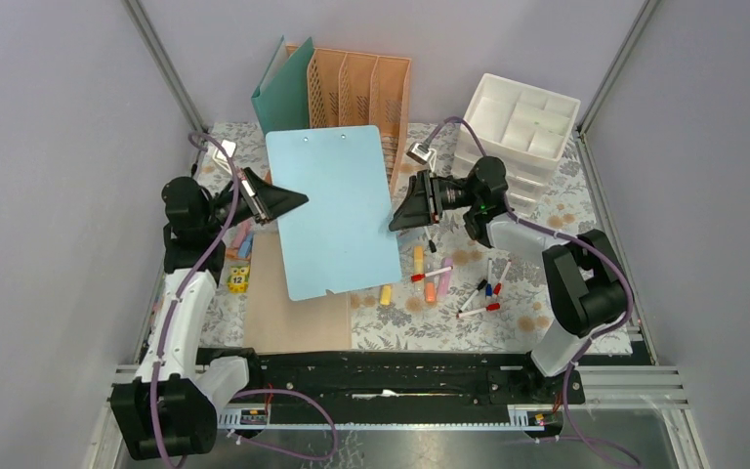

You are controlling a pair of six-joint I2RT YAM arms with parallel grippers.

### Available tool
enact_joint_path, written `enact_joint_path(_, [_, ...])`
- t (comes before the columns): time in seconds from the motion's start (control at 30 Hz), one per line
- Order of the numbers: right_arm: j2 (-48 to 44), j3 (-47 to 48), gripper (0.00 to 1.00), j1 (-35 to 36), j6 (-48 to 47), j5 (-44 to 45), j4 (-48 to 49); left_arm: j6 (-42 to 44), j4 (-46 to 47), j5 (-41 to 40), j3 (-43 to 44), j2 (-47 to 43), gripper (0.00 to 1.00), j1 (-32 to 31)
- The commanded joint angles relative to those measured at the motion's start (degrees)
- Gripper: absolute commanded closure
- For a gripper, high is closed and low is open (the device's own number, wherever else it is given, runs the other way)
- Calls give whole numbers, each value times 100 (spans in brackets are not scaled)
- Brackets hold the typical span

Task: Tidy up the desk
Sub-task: Pick up the folder from the center of the board.

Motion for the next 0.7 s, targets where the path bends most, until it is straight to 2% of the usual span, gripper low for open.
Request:
enact_joint_path(0.0, [-580, 440, 32, -175, -1569, -498, -1399, 677, -98, -434, 628, -211, 100, 25])
enact_joint_path(0.07, [-683, 614, 13, -445, -2337, -529, -2291, 942, -353, -660, 850, -256, 100, 28])
enact_joint_path(0.1, [-724, 725, 7, -620, -2577, -534, -2606, 1025, -418, -762, 954, -271, 100, 33])
enact_joint_path(0.27, [-1067, 1340, 7, -1504, -2577, -534, -2606, 1638, -1022, -1331, 1755, -93, 100, 140])
enact_joint_path(0.37, [-1244, 1943, 7, -1813, -2577, -534, -2606, 2100, -1473, -1959, 2380, 156, 100, 164])
enact_joint_path(0.47, [-1483, 2482, 7, -1847, -2577, -534, -2606, 2771, -1085, -2871, 2838, 365, 100, 128])
enact_joint_path(0.5, [-1497, 2595, 1, -1860, -5963, -519, -6637, 2950, -890, -3103, 2859, 385, 100, 106])
enact_joint_path(0.53, [-1512, 2684, 0, -1866, -8668, 1857, -9858, 3158, -742, -3328, 2854, 401, 100, 77])
enact_joint_path(0.57, [-1524, 2748, 0, -1872, -9079, 2183, -10423, 3333, -588, -3591, 2842, 429, 100, 44])
enact_joint_path(0.67, [-1663, 2629, 0, -1876, -9168, 2213, -10632, 3778, 61, -4021, 2723, 556, 100, -45])
